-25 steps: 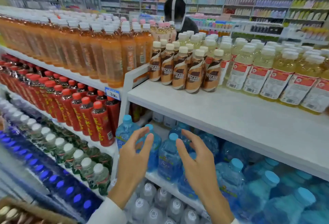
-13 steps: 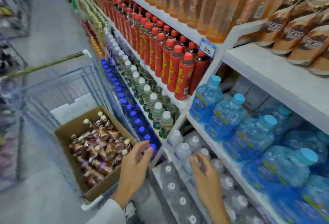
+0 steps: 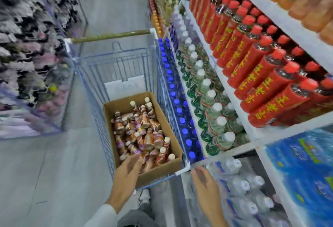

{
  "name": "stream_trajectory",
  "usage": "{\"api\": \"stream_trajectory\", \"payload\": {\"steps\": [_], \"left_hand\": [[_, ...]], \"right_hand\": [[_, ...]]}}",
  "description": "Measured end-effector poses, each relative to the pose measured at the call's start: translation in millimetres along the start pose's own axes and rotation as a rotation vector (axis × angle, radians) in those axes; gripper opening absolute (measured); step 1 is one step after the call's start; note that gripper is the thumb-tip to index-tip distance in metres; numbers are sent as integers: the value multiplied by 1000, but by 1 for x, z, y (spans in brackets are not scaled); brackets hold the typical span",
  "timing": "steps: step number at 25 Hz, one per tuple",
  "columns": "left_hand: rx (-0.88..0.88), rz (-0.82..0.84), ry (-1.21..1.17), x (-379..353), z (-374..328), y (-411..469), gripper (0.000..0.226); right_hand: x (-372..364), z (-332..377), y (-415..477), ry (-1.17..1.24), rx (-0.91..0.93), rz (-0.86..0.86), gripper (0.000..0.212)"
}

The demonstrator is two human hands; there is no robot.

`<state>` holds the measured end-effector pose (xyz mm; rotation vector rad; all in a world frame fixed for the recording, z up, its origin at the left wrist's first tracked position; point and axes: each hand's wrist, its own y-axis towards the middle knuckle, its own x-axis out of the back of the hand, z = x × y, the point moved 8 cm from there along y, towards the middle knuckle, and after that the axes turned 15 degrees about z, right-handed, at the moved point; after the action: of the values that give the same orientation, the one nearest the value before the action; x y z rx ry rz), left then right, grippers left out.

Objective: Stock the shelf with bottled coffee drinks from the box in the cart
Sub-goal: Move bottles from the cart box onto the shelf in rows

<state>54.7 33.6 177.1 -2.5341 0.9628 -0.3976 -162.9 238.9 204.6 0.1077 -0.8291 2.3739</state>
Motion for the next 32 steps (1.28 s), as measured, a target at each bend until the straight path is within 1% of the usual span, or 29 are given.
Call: {"api": "stream_trajectory", "payload": {"steps": [2,5,6,11,12,14,17,19,21,26,29,31,32], "left_hand": [[36,-14,2,17,6,16,25],[91,-42,-5,35,12,42,19],[111,-61,-19,39,14,52,17],[273,-152,-155,55,45,112,16],[303,-185,-177,57,54,129,20],[372,-222,-169,60,67,163,39],[523,-213,-223,60,95,213,66],[588,-203,-257,60,115,243,77],[620,-200,-233,62,133,268,80],[672,-159,-151,52,174,311,71],[677,-199,-171,50,188,321,69],[686,-229,-101,55,188,321,63],[667,-226,-45,57,184,320,59]], "right_hand": [[-21,13,19,-20,-34,66,24],[-47,31,45,-83,-48,146,16],[-54,35,52,-102,-57,163,18],[-88,44,92,-192,-137,295,41],[-93,43,103,-201,-152,320,43],[-98,43,122,-191,-175,343,40],[-102,46,149,-225,-188,380,32],[-103,46,166,-226,-201,399,36],[-103,42,182,-212,-228,412,38],[-102,30,213,-202,-290,452,33],[-104,23,224,-242,-317,467,30],[-107,24,229,-276,-315,487,23],[-110,27,231,-300,-306,507,23]]}}
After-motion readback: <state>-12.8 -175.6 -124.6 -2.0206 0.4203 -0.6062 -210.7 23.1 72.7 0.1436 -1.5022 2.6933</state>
